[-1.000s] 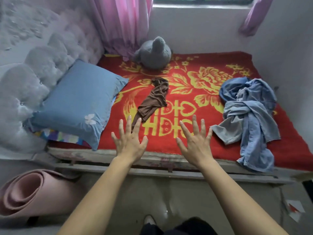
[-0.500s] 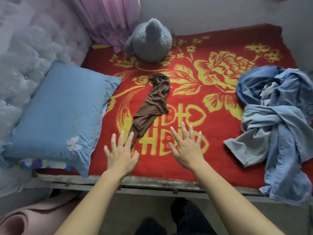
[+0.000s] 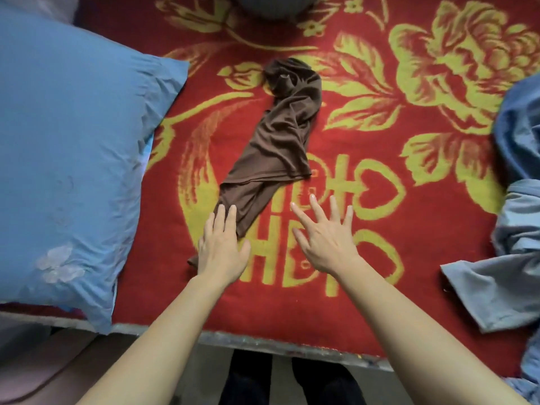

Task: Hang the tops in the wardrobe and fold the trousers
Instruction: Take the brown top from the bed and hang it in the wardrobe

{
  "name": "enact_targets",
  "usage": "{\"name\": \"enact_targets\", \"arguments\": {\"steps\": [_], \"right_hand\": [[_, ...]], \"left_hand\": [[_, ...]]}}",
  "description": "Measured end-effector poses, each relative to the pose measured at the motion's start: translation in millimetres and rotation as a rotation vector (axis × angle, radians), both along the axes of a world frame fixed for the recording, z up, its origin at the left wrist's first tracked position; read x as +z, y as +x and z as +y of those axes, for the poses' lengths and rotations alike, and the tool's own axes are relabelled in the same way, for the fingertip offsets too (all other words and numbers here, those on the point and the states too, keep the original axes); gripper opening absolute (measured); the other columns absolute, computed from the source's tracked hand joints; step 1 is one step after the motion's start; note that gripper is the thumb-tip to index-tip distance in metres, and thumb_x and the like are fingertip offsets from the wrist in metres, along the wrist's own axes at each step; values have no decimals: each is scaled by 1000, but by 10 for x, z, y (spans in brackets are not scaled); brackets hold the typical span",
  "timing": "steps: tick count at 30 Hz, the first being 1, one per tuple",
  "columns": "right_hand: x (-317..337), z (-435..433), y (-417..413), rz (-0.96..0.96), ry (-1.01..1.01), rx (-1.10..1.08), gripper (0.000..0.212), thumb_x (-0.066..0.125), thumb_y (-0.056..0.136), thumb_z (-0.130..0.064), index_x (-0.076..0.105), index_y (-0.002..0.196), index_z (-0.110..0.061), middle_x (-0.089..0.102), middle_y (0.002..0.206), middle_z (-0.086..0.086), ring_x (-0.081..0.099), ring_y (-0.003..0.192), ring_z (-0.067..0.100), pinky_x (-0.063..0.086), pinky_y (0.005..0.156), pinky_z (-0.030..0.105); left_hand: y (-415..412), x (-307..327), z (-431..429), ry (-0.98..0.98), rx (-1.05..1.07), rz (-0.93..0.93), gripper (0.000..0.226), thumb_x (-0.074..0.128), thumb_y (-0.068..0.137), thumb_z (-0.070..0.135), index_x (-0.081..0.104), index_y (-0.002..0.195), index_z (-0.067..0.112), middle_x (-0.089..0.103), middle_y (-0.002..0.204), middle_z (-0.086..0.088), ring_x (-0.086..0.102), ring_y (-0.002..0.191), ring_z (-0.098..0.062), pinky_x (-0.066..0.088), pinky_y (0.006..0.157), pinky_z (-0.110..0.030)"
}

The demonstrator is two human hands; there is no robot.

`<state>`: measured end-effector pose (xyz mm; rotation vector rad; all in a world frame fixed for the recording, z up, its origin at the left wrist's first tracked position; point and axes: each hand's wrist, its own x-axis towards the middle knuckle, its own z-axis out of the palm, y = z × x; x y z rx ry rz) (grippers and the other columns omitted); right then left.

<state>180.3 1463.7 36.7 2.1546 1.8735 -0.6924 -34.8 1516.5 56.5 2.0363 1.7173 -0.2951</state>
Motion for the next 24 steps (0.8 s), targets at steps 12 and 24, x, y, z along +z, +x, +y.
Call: {"name": "enact_targets", "arguments": {"steps": [12, 24], "right_hand": [[-1759, 1683, 34, -10, 173, -119, 60, 45, 101, -19, 26, 156, -30, 33, 158, 12, 39, 138, 40, 37, 110, 45], [-1702, 1462, 63, 123, 208, -330, 32, 43, 98, -20, 59, 125, -20, 58, 117, 17, 55, 111, 40, 46, 86, 44]], "left_hand": [[183, -1964, 1493, -17, -206, 114, 58, 40, 103, 29, 15, 154, 24, 9, 163, 5, 5, 150, -17, 34, 105, -55], [255, -2010, 1274, 385, -264, 48, 59, 61, 80, 8, 50, 138, 18, 65, 101, -4, 53, 103, -30, 34, 94, -48]]}}
